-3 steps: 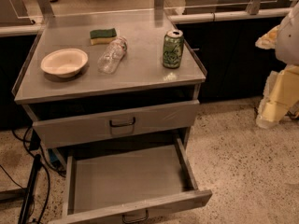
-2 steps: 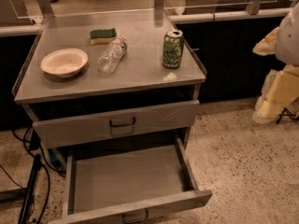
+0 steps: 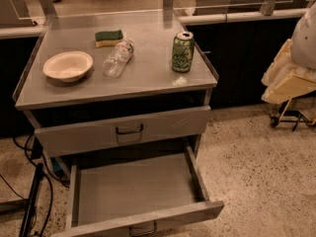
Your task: Close middle drawer
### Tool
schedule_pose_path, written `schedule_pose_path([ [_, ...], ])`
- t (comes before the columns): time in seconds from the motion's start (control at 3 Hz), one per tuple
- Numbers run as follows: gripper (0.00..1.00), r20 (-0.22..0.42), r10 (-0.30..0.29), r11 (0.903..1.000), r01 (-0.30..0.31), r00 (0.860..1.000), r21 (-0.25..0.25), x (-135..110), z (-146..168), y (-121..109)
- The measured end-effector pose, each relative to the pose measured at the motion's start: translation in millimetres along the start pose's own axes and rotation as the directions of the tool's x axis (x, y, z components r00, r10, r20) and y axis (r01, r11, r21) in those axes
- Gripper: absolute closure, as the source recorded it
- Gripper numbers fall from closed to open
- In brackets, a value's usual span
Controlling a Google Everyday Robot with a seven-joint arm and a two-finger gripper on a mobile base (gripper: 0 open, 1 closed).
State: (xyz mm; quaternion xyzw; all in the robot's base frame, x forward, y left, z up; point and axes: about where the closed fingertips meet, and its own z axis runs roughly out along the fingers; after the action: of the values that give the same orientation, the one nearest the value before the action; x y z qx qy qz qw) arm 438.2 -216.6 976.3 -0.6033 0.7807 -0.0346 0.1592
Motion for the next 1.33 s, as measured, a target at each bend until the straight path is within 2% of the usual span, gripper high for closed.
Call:
schedule_pose_path([
  [0.33,0.86,0.0,0.0,1.0,0.0,1.0,0.0,0.0,0.0,0.0],
  [0.67,1.0,0.0,0.0,1.0,0.0,1.0,0.0,0.0,0.0,0.0],
  [1.0,1.0,0.003,0.014,0.9997,-0.014,1.0,-0.022,4.2,12.6,12.5],
  [1.33,1.0,0.044,0.056,0.9957,-0.053,0.997,-0.076,9.5,51.2,57.4],
])
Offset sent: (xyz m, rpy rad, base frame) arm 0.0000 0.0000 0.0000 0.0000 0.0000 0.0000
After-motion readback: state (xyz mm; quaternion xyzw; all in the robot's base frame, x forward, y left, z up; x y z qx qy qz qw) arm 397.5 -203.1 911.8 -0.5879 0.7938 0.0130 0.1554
